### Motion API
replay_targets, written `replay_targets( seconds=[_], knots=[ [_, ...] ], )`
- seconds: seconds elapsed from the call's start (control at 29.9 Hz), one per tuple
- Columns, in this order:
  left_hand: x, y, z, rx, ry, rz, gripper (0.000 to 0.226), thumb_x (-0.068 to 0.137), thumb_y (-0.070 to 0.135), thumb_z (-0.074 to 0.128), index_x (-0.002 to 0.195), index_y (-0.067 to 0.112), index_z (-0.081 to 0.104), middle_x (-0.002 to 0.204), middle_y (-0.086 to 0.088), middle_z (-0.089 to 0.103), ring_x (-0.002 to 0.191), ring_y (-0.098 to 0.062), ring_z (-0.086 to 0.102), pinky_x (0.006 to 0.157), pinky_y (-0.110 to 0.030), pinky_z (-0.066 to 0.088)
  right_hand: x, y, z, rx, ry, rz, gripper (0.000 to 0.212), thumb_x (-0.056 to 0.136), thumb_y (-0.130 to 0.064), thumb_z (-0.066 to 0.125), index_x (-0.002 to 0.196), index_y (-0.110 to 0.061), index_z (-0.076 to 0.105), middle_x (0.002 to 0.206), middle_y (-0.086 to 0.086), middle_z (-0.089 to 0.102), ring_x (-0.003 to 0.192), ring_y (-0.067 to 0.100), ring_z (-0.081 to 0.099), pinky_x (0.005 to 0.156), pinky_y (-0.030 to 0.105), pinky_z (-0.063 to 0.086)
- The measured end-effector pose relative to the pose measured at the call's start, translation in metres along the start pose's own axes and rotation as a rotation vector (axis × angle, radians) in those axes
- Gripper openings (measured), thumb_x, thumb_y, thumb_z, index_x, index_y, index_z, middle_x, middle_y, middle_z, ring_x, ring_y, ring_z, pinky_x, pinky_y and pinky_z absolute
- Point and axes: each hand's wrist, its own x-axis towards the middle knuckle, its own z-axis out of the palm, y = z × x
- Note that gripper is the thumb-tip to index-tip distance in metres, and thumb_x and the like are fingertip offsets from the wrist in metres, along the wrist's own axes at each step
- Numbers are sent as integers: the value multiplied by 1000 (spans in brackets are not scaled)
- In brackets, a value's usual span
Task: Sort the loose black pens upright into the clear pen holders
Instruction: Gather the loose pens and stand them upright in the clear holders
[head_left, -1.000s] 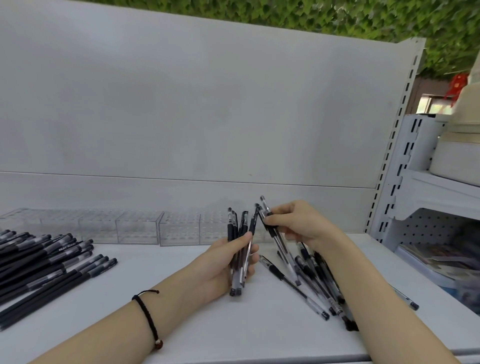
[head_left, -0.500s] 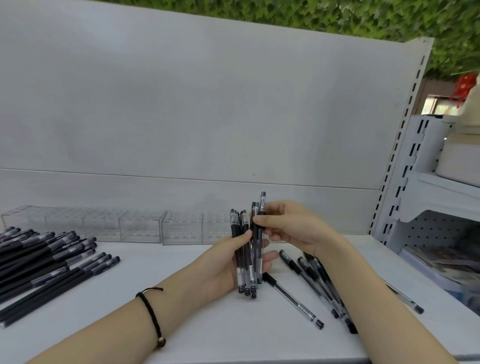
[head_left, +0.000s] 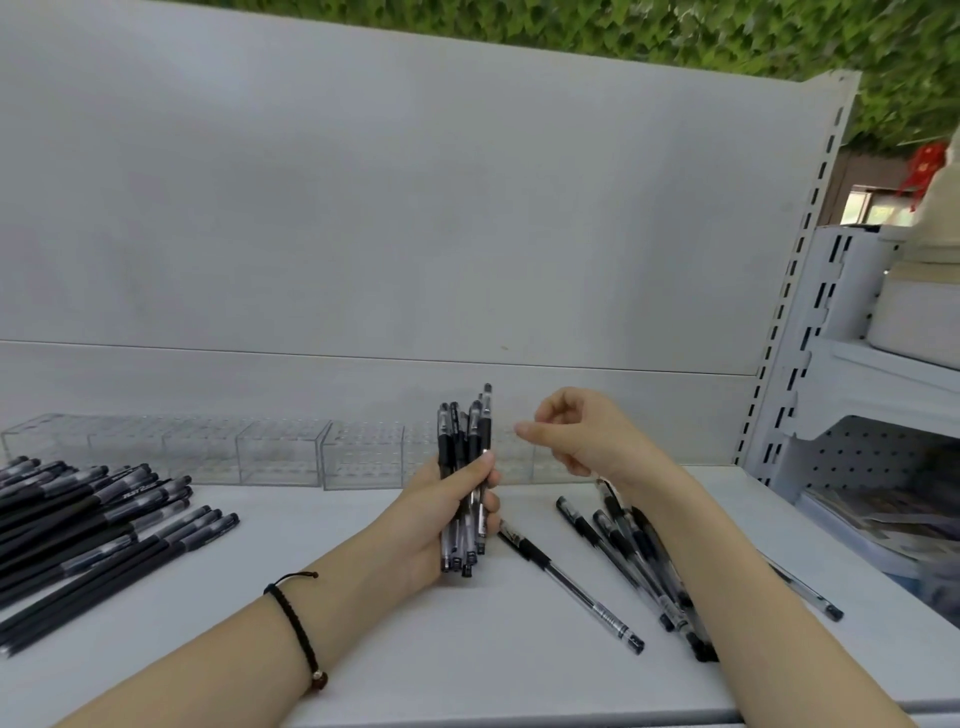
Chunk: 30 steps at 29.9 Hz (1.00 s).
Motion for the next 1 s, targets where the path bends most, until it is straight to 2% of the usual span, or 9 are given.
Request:
replay_targets(
  seconds=[0.13,0.23,0.33,0.47,0.6,0.7,0.84,0.94,1.0],
  knots=[
    [-1,2,-2,22,51,29,25,87,26,68,93,14,48,63,2,52,42,-7,45,39,-20,42,-7,7,-2,-572,-259,40,28,76,-39,78,75,-17,61,61,-8,54,52,7,46,53,22,39],
    [0,2,-2,22,60,24,29,84,31,70,95,16,47,62,3,50,40,-7,41,38,-19,39,-12,8,9,-767,-419,82,36,71,-48,79,81,-15,69,68,-7,60,64,9,53,60,23,41],
    [-1,2,-2,29,53,18,30,83,31,71,94,16,48,62,3,49,40,-7,40,37,-19,38,-10,10,9,-770,-401,97,31,72,-39,79,84,-11,72,70,-6,62,65,9,54,60,23,41],
    [-1,1,-2,47,60,7,28,83,31,71,83,15,48,62,3,50,41,-7,41,38,-19,39,-4,16,1,-844,-265,131,21,71,-33,78,78,-17,67,69,-8,61,65,9,55,62,25,46],
    [-2,1,0,60,66,-1,27,85,29,70,81,14,48,62,2,50,40,-7,41,38,-18,38,2,26,-6,-952,-133,183,36,67,-42,78,72,-17,53,74,-5,58,75,18,59,68,30,47],
    [-2,1,0,59,64,-3,27,84,29,70,81,14,48,61,1,50,41,-8,43,38,-19,39,1,26,-6,-986,-118,219,44,68,-49,76,66,-20,42,70,-6,48,77,20,53,67,29,42],
    [-3,1,0,64,51,-20,29,80,30,74,88,12,53,61,1,52,43,-9,46,39,-20,41,1,25,-3,-960,-136,243,44,69,-47,76,90,-10,65,83,-2,63,81,19,62,70,29,45],
    [-3,2,-2,62,53,-39,44,68,34,77,98,8,60,62,1,55,46,-10,49,40,-20,43,3,24,3,-814,-195,244,51,70,-37,78,102,2,68,76,1,57,70,17,53,66,27,39],
    [-2,3,-3,50,53,-51,42,65,34,78,95,8,63,63,0,57,47,-10,51,41,-20,44,3,22,6,-753,-226,257,53,70,-34,79,104,4,67,74,1,55,68,16,50,64,26,38]
  ],
)
